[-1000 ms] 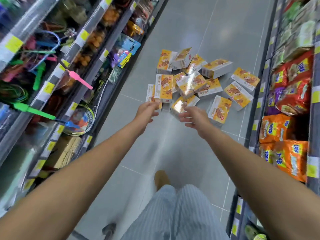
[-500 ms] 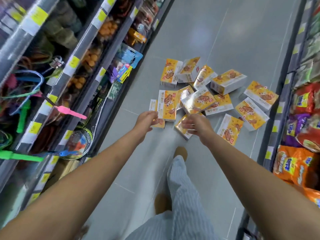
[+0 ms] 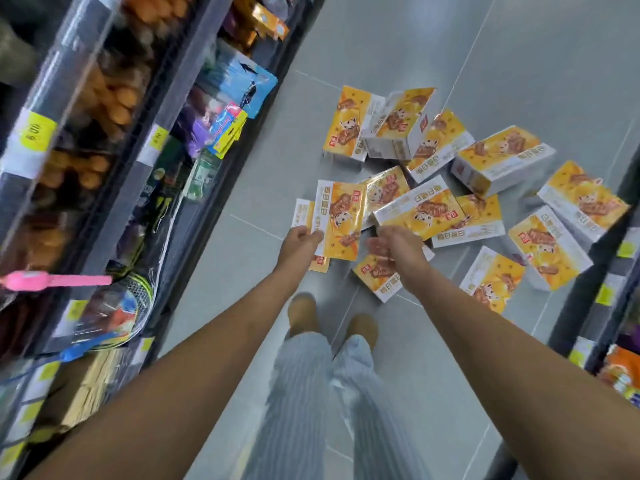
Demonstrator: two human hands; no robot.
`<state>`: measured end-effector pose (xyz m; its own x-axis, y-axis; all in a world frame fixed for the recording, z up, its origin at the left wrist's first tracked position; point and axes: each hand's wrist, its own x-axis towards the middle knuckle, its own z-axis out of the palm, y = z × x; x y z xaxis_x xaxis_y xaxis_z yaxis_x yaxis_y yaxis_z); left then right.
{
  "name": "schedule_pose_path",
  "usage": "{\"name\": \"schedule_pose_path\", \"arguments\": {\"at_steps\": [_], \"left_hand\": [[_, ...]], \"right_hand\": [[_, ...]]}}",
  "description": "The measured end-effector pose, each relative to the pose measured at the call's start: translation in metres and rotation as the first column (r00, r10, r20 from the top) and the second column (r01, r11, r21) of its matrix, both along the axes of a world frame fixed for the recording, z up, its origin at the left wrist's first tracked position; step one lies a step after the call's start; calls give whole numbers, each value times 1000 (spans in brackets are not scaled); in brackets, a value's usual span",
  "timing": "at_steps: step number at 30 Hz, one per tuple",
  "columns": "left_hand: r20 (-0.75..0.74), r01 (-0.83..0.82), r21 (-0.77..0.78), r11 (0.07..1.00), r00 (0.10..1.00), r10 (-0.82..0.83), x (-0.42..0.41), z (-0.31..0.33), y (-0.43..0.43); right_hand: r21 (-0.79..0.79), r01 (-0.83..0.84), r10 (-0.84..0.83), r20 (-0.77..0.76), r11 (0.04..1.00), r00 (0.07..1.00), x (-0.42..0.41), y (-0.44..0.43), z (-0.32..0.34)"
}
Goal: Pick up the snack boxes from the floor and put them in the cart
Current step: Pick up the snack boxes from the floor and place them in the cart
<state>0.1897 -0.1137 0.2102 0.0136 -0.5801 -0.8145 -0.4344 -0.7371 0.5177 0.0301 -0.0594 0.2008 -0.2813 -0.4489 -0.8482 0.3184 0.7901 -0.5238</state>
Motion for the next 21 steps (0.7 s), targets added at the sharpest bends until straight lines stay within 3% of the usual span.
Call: {"name": "schedule_pose_path", "arguments": {"at_steps": [8,14,21], "left_hand": [[47,84,110,990,995,-90,-8,-168,-52],[92,154,206,966,980,-175,0,-276,-71],[83,137,198,971,984,-156,7,-349,-72]], "right_hand": [[75,-105,109,-55,992,993,1,-31,-169],[234,-96,103,-21,967,994,4,-37,-282],[243,-12,-26,155,970,988,13,-40,-358]]}}
